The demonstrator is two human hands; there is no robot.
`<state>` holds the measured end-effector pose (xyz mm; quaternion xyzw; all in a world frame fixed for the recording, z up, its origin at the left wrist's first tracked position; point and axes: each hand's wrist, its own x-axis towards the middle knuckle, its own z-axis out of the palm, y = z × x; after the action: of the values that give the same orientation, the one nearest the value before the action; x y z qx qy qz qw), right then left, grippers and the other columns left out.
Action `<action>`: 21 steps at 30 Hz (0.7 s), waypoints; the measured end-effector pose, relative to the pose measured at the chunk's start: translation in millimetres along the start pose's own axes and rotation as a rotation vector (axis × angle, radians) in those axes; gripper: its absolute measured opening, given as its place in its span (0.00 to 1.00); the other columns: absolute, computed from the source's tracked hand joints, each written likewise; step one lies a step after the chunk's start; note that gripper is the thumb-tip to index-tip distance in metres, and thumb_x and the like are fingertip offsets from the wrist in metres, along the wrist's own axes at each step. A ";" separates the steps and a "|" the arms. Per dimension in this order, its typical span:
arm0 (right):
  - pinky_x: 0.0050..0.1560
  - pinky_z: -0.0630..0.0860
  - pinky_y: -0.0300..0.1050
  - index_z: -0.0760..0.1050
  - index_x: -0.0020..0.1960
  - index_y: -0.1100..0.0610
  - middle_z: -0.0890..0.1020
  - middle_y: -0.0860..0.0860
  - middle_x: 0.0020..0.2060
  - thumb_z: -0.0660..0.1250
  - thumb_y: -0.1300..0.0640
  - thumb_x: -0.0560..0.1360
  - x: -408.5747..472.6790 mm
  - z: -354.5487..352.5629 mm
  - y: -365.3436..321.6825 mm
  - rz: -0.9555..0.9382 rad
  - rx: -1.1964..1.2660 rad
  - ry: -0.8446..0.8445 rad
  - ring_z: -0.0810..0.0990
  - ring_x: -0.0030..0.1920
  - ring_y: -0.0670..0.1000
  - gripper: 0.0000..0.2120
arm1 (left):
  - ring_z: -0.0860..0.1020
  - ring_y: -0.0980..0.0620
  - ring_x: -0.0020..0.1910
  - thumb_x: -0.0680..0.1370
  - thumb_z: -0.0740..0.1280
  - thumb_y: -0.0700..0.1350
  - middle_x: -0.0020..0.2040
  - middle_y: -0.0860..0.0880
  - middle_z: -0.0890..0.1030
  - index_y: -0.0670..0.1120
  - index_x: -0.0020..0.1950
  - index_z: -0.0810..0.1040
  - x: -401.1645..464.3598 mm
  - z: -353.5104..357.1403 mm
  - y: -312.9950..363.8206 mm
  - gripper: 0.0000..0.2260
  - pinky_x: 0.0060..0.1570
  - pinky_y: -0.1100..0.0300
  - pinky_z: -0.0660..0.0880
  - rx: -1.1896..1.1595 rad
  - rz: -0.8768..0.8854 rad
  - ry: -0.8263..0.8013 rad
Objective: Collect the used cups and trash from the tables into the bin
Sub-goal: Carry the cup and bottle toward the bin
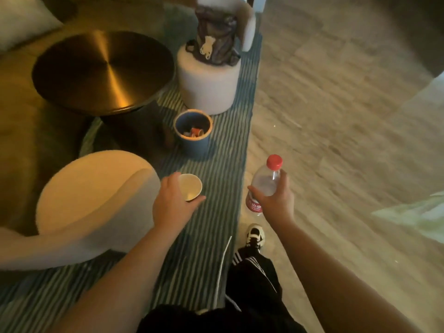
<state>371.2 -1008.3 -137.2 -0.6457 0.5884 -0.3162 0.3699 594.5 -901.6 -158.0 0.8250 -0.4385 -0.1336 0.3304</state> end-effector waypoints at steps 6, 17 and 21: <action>0.43 0.68 0.35 0.59 0.66 0.43 0.75 0.42 0.53 0.76 0.45 0.65 209.9 64.8 -6.7 -0.113 -0.002 -0.209 0.75 0.50 0.43 0.36 | 0.74 0.45 0.53 0.62 0.76 0.61 0.57 0.48 0.71 0.51 0.63 0.65 156.1 64.0 -5.0 0.36 0.44 0.52 0.72 0.014 -0.201 0.115; 0.57 0.74 0.50 0.60 0.69 0.46 0.75 0.49 0.62 0.75 0.44 0.65 544.9 178.1 -59.3 -0.207 -0.123 -0.576 0.75 0.59 0.49 0.38 | 0.72 0.46 0.59 0.63 0.78 0.55 0.63 0.47 0.68 0.49 0.69 0.63 404.8 154.7 28.3 0.40 0.51 0.50 0.73 -0.059 -0.591 0.238; 0.58 0.74 0.47 0.60 0.69 0.48 0.76 0.49 0.61 0.76 0.46 0.65 600.2 244.3 -62.1 -0.175 -0.098 -0.657 0.76 0.59 0.49 0.38 | 0.71 0.46 0.61 0.64 0.78 0.53 0.64 0.48 0.67 0.47 0.71 0.61 472.5 186.3 9.2 0.41 0.52 0.51 0.72 -0.098 -0.674 0.233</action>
<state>674.5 -1576.9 -229.2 -0.7782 0.3947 -0.0932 0.4796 767.6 -1368.6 -258.1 0.9162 -0.0944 -0.1609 0.3547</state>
